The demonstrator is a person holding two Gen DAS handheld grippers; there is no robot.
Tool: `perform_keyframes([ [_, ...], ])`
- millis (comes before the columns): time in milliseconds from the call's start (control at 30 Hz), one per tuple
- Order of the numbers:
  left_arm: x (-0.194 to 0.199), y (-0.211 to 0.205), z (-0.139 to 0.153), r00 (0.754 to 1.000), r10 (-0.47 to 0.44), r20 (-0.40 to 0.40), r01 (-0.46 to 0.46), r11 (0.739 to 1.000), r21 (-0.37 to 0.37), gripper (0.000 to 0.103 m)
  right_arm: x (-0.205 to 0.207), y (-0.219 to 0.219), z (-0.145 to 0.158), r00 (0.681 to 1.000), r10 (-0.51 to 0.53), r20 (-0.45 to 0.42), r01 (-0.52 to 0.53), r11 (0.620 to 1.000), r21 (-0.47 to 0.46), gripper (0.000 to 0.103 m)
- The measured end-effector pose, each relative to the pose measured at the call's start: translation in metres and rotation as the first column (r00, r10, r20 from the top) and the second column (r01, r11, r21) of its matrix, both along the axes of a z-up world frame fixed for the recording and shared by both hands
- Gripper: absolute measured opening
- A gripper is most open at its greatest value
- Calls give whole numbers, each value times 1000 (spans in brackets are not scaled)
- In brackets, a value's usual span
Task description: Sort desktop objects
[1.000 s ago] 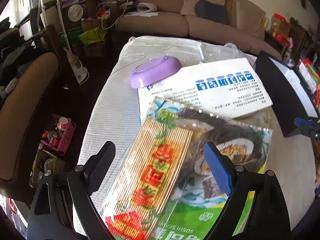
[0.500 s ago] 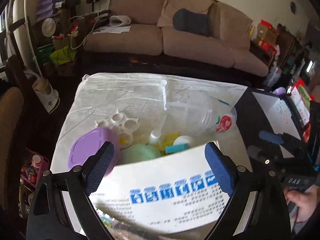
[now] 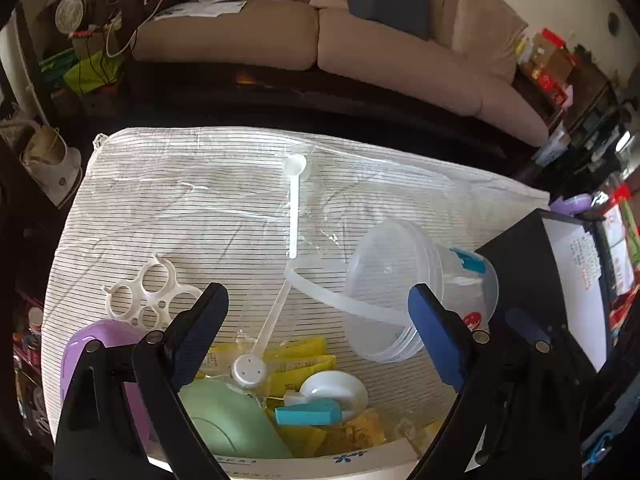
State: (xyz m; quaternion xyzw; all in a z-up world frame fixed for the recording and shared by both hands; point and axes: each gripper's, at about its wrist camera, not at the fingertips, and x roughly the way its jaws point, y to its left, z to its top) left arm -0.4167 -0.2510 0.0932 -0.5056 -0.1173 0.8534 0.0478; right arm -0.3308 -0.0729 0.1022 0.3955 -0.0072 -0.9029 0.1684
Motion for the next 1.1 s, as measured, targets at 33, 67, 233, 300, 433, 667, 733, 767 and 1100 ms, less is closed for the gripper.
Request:
perform_keyframes([
  [33, -2, -1, -2, 1000, 8, 4, -8, 1000, 16, 90, 0, 0, -1, 1000, 1, -6, -2, 1000, -3, 85],
  [67, -5, -3, -5, 1000, 11, 9, -11, 999, 34, 90, -1, 1, -3, 1000, 5, -5, -5, 1000, -4, 85],
  [233, -18, -11, -18, 996, 64, 68, -76, 976, 204, 89, -2, 2, -8, 1000, -11, -21, 11, 1000, 7, 85],
  [300, -19, -16, -25, 992, 82, 94, -108, 944, 311, 89, -1, 3, -7, 999, -9, -31, 9, 1000, 2, 85],
  [433, -20, -29, -39, 983, 123, 137, -175, 853, 492, 83, 2, 0, -6, 999, 2, -36, -3, 1000, -9, 85],
  [667, -29, -48, -72, 959, 184, 214, -282, 670, 686, 42, 1, 3, -15, 1000, 2, -13, -2, 999, -39, 85],
  [733, -31, -42, -81, 958, 170, 231, -285, 639, 715, 36, -1, 5, -18, 1000, -2, -5, 2, 999, -45, 85],
  [767, -33, -39, -82, 959, 168, 227, -282, 640, 715, 30, -2, 6, -20, 1000, -3, -2, 3, 999, -49, 85],
  [1100, -36, -23, -67, 977, 187, 99, -197, 640, 742, 4, 2, 12, -21, 1000, -7, -7, 7, 999, -50, 85],
])
